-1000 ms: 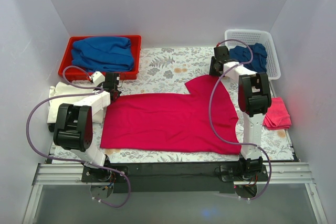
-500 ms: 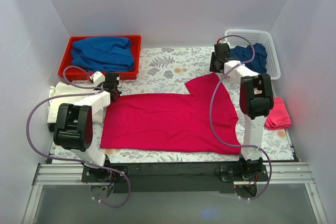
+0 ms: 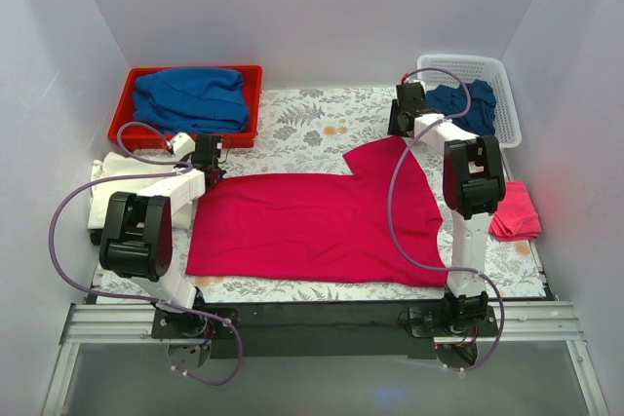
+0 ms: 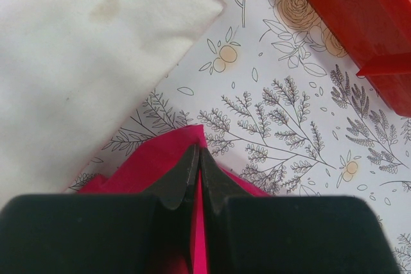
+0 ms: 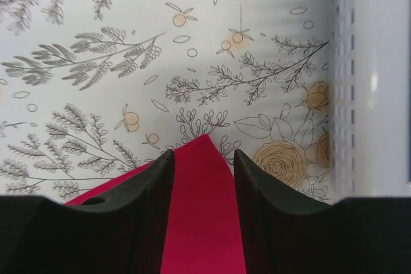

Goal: Fold and stack the t-shirts
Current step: Grap the side of the flattened tshirt furthest away from the robot with both arms, then fold the other side of the tshirt into a rectangle

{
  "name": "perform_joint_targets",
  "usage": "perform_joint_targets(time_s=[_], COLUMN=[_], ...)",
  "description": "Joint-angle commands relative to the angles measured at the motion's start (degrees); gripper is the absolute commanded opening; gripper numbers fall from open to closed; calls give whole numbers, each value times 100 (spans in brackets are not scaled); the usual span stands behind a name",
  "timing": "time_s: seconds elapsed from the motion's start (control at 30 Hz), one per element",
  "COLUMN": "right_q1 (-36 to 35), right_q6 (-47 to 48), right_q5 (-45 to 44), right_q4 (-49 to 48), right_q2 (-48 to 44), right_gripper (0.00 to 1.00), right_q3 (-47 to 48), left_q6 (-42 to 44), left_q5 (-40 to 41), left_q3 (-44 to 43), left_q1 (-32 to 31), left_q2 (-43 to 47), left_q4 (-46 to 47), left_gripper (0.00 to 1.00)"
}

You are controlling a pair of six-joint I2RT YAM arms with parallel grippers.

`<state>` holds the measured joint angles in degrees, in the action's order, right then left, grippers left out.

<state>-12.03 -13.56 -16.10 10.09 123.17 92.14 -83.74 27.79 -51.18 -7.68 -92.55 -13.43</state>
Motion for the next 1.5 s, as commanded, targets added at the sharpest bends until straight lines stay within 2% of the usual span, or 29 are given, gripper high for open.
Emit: perform_joint_targets(time_s=[0.0, 0.2, 0.3, 0.33, 0.37, 0.4, 0.67, 0.97, 1.47], right_q1=[-18, -18, -10, -18, -18, -18, -18, -18, -18], right_q6=[-67, -147, -182, -191, -217, -217, -200, -155, -401], right_q5=[1, -16, -60, -60, -51, -51, -201, -166, -174], right_q4=[81, 248, 318, 336, 371, 389, 441, 441, 371], right_q2=[338, 418, 427, 427, 435, 435, 251, -750, -3595], right_gripper=[49, 48, 41, 21, 8, 1, 1, 1, 1], right_q3=[252, 200, 182, 182, 190, 199, 252, -116, -2400], left_q6=[51, 51, 34, 42, 42, 42, 77, 139, -107], left_q5=[104, 112, 112, 112, 112, 112, 34, -125, 16], left_q3=[-156, -156, -156, -156, -147, -138, -409, -665, -384], left_q1=[-5, -5, -5, -5, -5, -5, -5, -5, -5], left_q2=[44, -8, -35, -35, -35, -17, 9, 439, 1371], left_q4=[25, 33, 34, 34, 34, 25, 16, -45, -449], left_gripper=[0, 0, 0, 0, 0, 0, 0, 0, 0])
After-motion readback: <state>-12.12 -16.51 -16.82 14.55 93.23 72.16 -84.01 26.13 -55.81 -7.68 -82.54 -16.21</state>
